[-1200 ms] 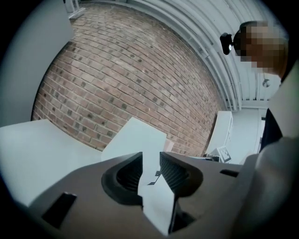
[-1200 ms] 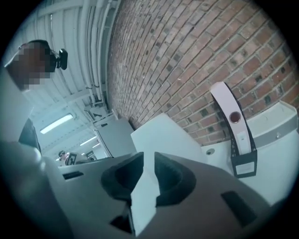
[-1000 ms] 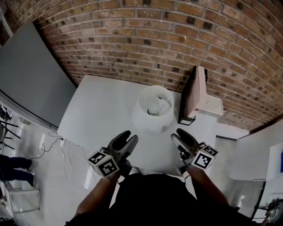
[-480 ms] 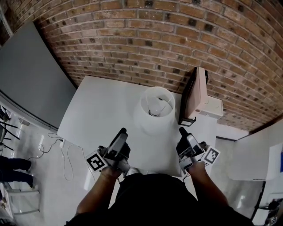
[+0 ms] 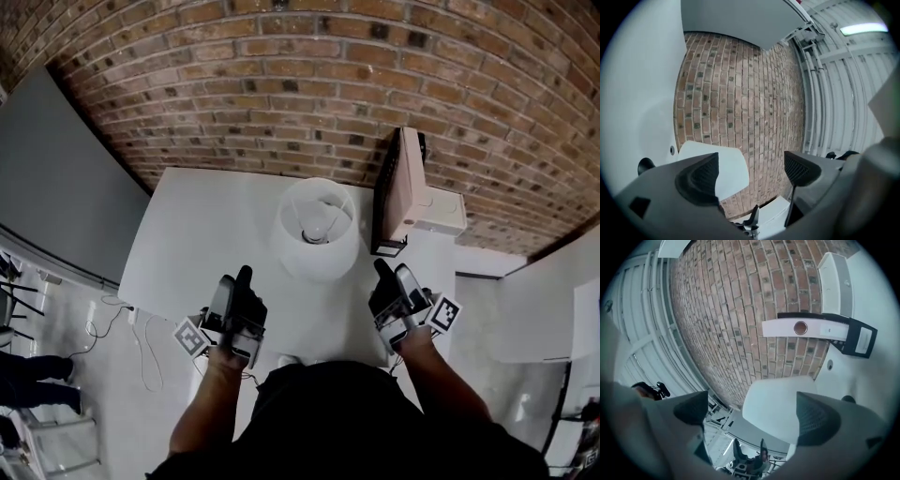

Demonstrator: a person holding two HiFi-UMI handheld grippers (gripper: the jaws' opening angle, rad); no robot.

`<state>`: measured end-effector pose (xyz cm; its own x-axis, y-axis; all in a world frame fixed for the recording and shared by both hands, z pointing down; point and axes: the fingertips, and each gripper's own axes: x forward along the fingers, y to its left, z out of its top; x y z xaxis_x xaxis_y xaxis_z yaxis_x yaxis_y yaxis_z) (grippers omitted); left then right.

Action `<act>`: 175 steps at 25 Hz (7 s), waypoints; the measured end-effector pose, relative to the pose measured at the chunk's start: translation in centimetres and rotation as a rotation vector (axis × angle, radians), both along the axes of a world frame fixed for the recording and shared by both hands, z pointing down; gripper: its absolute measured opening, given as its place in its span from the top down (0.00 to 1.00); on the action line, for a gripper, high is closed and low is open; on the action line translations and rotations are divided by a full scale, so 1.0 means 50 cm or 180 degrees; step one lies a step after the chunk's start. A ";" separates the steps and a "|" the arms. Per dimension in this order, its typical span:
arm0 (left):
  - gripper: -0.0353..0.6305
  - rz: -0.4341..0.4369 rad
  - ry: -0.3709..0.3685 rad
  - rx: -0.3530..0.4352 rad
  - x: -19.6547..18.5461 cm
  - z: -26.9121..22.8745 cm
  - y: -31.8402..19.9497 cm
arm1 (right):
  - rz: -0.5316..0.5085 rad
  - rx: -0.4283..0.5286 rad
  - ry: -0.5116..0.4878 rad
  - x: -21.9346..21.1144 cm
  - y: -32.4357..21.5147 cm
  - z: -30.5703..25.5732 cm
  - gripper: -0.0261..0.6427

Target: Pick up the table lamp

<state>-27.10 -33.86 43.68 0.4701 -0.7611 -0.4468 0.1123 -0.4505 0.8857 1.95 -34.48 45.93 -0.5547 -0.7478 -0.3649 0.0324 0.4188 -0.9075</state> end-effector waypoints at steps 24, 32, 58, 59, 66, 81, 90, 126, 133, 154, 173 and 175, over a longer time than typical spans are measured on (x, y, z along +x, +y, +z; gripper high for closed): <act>0.29 -0.0339 -0.0163 -0.0465 -0.003 0.148 -0.116 | -0.0033 -0.0307 0.0066 0.011 -0.142 0.139 0.11; 0.29 -0.0374 -0.0042 -0.0680 0.019 0.204 -0.198 | -0.0045 -0.0517 0.0034 -0.030 -0.224 0.192 0.11; 0.29 0.0615 0.0391 -0.0409 0.133 0.185 -0.282 | -0.0545 -0.0479 -0.0648 -0.119 -0.280 0.171 0.09; 0.29 0.0590 0.0424 -0.0420 0.132 0.186 -0.285 | -0.0547 -0.0490 -0.0677 -0.121 -0.280 0.172 0.09; 0.29 0.0513 0.0479 -0.0415 0.135 0.180 -0.284 | -0.0435 -0.0442 -0.0724 -0.112 -0.280 0.164 0.17; 0.29 0.0494 0.0564 -0.0216 0.114 0.117 -0.220 | -0.0608 -0.0208 -0.0783 -0.138 -0.222 0.086 0.20; 0.29 0.0401 0.0633 -0.0197 0.101 0.068 -0.159 | -0.0662 -0.0017 -0.0714 -0.146 -0.159 0.016 0.20; 0.29 0.0480 0.0569 -0.0390 0.129 -0.006 0.071 | -0.0663 -0.0062 -0.0836 -0.123 0.087 -0.054 0.20; 0.29 0.0482 0.0525 -0.0376 0.125 -0.011 0.071 | -0.0710 -0.0078 -0.0887 -0.131 0.087 -0.053 0.20; 0.29 0.0503 0.0575 -0.0379 0.130 -0.016 0.064 | -0.0672 -0.0089 -0.0880 -0.128 0.075 -0.054 0.21; 0.29 0.0497 0.0585 -0.0385 0.128 -0.008 0.059 | -0.0672 -0.0089 -0.0890 -0.131 0.071 -0.048 0.21; 0.29 0.0500 0.0586 -0.0386 0.128 -0.007 0.059 | -0.0672 -0.0092 -0.0891 -0.131 0.070 -0.048 0.21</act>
<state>-20.68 -30.92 43.31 0.5059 -0.7385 -0.4458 0.3365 -0.3069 0.8903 -4.57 -30.96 43.55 -0.5796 -0.6396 -0.5050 0.3647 0.3506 -0.8626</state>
